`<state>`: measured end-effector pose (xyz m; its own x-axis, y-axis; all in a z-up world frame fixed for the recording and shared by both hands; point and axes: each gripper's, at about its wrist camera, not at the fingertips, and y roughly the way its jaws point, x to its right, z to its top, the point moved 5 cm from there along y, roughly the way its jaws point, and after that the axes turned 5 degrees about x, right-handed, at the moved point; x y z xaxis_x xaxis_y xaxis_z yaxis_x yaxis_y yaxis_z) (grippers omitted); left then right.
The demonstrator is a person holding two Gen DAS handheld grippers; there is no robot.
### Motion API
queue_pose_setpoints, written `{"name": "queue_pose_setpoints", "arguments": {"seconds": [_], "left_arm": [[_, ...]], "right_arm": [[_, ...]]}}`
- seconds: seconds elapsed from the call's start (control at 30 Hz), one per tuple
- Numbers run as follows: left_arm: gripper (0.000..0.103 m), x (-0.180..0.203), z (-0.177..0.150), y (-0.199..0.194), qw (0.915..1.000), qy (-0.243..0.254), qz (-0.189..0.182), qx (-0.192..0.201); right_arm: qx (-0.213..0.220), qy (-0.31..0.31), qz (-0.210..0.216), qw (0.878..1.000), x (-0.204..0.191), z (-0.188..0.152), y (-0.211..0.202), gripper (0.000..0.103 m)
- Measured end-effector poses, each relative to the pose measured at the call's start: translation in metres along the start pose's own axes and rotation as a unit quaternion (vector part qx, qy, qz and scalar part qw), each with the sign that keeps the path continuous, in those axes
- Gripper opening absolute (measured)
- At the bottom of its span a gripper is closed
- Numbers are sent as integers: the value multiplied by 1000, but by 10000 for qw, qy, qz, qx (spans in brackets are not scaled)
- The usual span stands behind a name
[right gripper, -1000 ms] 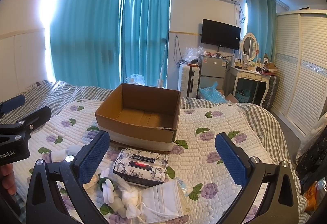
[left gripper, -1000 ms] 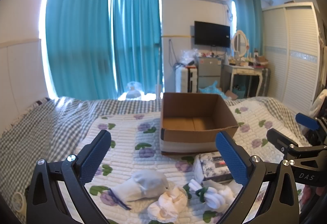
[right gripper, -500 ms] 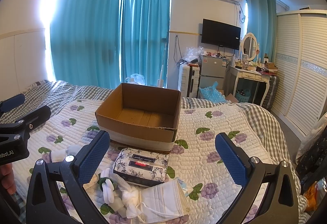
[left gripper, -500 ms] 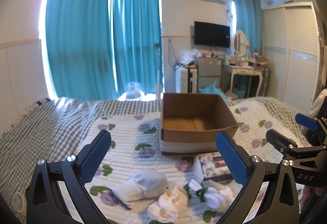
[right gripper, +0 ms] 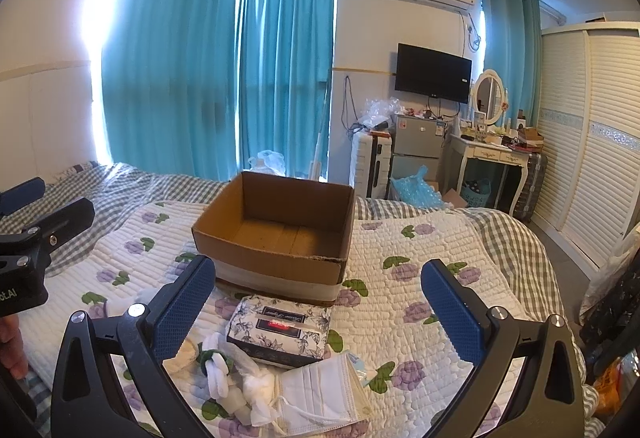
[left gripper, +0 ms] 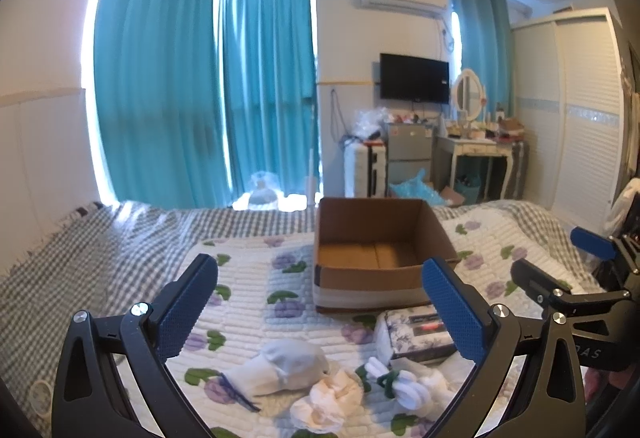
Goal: Organize soft objects
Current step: 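Grasp the lace fabric with the left tool while the right grasps a green-banded sock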
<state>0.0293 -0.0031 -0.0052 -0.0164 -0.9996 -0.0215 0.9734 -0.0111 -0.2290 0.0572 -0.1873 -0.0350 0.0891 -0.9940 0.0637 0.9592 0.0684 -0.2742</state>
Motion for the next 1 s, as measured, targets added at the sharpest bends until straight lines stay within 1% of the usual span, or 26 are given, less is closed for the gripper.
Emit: {"name": "queue_pose_setpoints", "arguments": {"seconds": [0.2, 0.27, 0.33, 0.4, 0.5, 0.57, 0.6, 0.67, 0.7, 0.73, 0.77, 0.8, 0.87, 0.9, 0.93, 0.97, 1.0], "left_arm": [[103, 5, 9, -17, 9999, 71, -70, 23], [103, 5, 8, -21, 9999, 80, -110, -35], [103, 2, 5, -21, 9999, 55, -79, -143], [103, 1, -2, -19, 9996, 52, -90, -263], [103, 1, -23, -7, 9981, 143, -50, -597], [103, 1, -42, 5, 9961, 156, -12, -870], [103, 1, -56, 14, 9942, 134, -13, -1071], [102, 0, -76, 25, 9913, 96, 5, -1312], [101, 0, -88, 32, 9893, 77, 25, -1460], [94, 0, -100, 39, 9868, 85, 62, -1616], [88, 1, -106, 42, 9855, 100, 83, -1694], [86, 2, -116, 48, 9831, 132, 91, -1825], [81, 2, -132, 59, 9783, 142, 62, -2068], [80, 3, -141, 65, 9755, 63, 14, -2200], [76, 2, -146, 68, 9739, -8, -14, -2271], [70, 2, -151, 71, 9716, -54, -44, -2363], [68, 4, -155, 75, 9688, -59, -101, -2477]], "right_arm": [[155, 32, 116, 9998, 0, 12, -15, 103], [205, 73, 200, 9996, 1, 14, -20, 103], [135, 108, 325, 9993, 1, 14, -19, 103], [-24, 113, 405, 9991, 1, 8, -15, 103], [-326, 53, 507, 9982, 0, -9, -2, 103], [-584, -46, 644, 9962, -5, -26, 8, 103], [-728, -122, 706, 9948, -8, -36, 14, 103], [-982, -264, 782, 9917, -14, -56, 25, 103], [-1105, -321, 806, 9901, -16, -65, 30, 103], [-1235, -388, 832, 9881, -20, -74, 36, 103], [-1320, -421, 854, 9867, -22, -81, 40, 103], [-1423, -451, 887, 9848, -24, -87, 45, 102], [-1585, -502, 961, 9814, -28, -98, 53, 96], [-1656, -529, 1011, 9796, -31, -102, 56, 89], [-1695, -554, 1055, 9783, -33, -106, 59, 81], [-1732, -568, 1087, 9772, -34, -108, 61, 80], [-1778, -579, 1119, 9760, -36, -110, 63, 79]]}}
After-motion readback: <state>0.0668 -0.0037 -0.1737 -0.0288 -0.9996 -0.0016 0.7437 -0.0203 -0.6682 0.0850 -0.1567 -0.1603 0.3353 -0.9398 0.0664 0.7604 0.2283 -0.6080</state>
